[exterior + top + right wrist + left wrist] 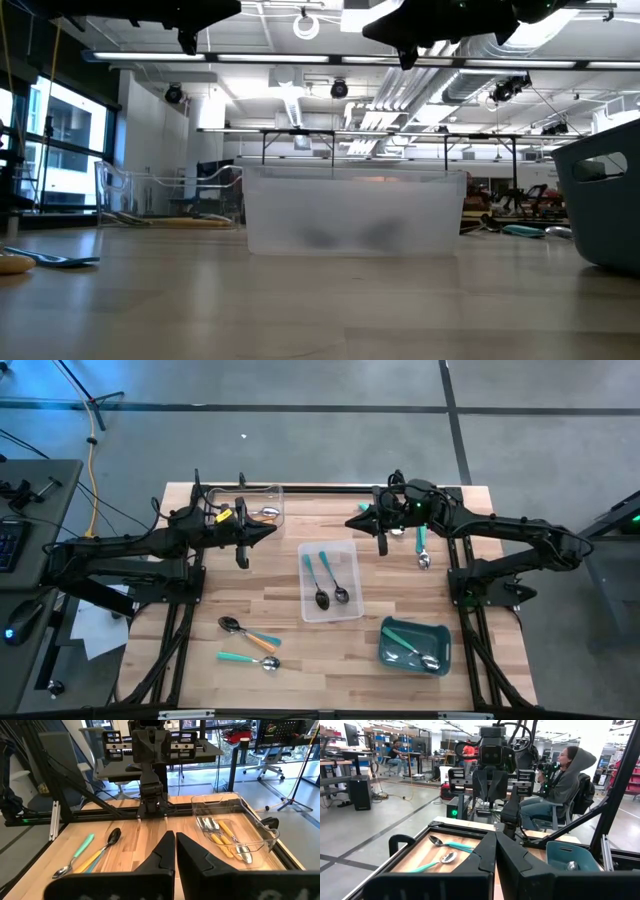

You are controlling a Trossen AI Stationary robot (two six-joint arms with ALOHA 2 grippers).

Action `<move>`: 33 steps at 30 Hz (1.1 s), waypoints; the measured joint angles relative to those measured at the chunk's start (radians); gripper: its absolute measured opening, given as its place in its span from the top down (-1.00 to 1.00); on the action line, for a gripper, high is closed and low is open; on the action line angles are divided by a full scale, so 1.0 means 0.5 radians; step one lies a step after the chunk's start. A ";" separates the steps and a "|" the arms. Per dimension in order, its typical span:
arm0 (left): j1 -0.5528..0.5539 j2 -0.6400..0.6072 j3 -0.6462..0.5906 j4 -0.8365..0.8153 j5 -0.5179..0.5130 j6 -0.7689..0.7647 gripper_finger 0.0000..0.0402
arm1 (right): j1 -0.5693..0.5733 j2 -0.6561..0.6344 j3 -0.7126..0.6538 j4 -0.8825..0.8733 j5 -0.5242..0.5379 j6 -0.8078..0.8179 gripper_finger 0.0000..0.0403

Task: Sort silverware by color (type)
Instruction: Put the blue spoon into the white transparent bin

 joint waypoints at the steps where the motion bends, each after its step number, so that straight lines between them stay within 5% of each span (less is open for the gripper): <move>1: 0.000 0.000 0.000 0.000 0.000 0.000 1.00 | 0.000 0.000 0.000 0.000 0.000 0.000 1.00; 12: -0.003 0.000 0.012 -0.062 -0.029 -0.068 0.89 | 0.000 0.001 0.000 -0.039 0.000 0.002 1.00; 25: -0.291 0.190 0.745 -1.862 -0.040 0.069 0.40 | 0.000 0.002 0.000 -0.051 0.000 0.023 1.00; 33: -0.728 0.452 0.793 -2.328 -0.040 -0.102 0.30 | 0.001 0.002 0.000 -0.072 0.001 0.023 1.00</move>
